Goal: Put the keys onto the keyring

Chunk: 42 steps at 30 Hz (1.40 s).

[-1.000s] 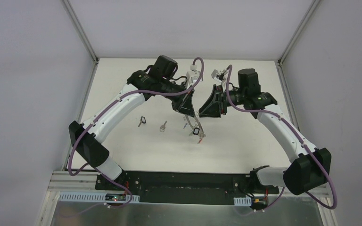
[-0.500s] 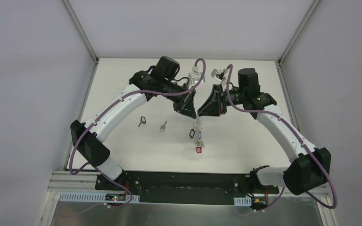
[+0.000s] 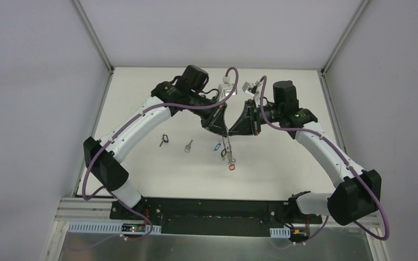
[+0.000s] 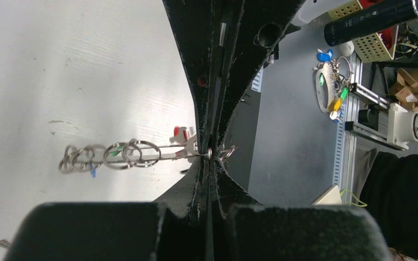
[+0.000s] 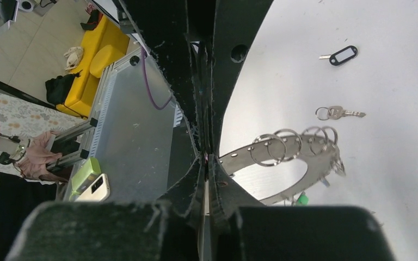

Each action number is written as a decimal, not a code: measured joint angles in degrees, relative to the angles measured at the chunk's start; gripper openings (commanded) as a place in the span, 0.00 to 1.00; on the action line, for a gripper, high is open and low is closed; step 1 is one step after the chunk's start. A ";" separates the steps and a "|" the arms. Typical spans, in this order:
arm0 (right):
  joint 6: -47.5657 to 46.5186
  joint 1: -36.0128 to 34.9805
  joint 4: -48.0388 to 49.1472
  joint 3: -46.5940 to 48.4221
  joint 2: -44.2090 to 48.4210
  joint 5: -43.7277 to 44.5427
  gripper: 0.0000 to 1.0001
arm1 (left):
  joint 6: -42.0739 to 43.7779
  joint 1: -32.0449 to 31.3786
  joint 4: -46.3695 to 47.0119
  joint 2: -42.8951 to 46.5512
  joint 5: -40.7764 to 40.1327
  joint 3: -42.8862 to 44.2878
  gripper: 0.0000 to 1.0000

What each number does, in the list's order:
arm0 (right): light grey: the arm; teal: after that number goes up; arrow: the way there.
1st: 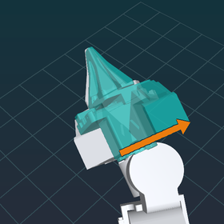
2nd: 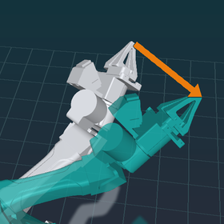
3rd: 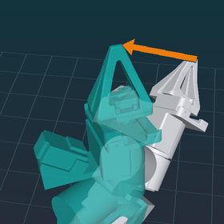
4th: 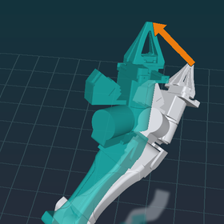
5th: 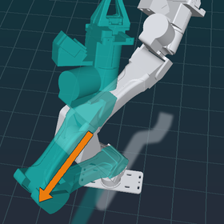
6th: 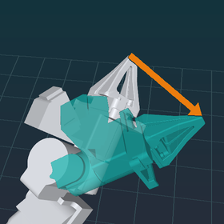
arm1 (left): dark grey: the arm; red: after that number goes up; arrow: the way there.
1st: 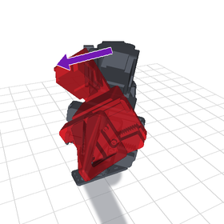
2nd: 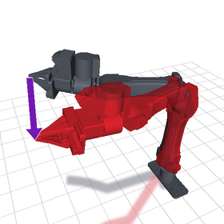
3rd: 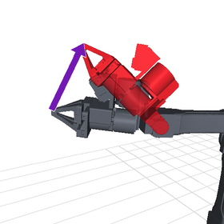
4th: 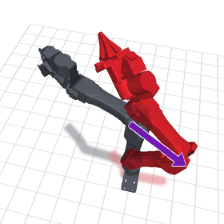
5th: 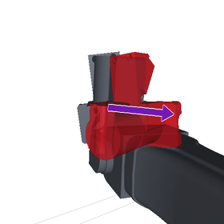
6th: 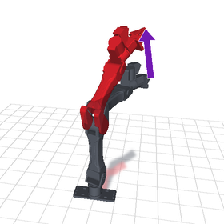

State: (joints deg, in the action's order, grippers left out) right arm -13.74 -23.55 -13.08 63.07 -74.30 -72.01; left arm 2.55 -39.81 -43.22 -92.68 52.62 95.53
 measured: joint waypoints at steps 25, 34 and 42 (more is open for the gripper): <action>51.28 7.56 47.23 -7.28 -4.15 3.63 0.00 | -29.42 11.13 45.22 7.52 6.97 -17.14 0.41; 60.92 7.63 59.28 -8.68 -4.52 4.33 0.00 | -33.00 9.75 51.43 7.52 6.64 -17.75 0.38; 64.02 7.85 63.25 -9.53 -4.52 4.74 0.00 | -33.79 9.73 52.92 6.73 5.77 -18.34 0.29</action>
State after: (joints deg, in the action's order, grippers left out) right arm 50.28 -15.70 50.17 53.54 -78.83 -67.26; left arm -31.24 -30.09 9.69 -85.95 58.39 77.19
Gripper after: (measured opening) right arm 0.007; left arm 0.307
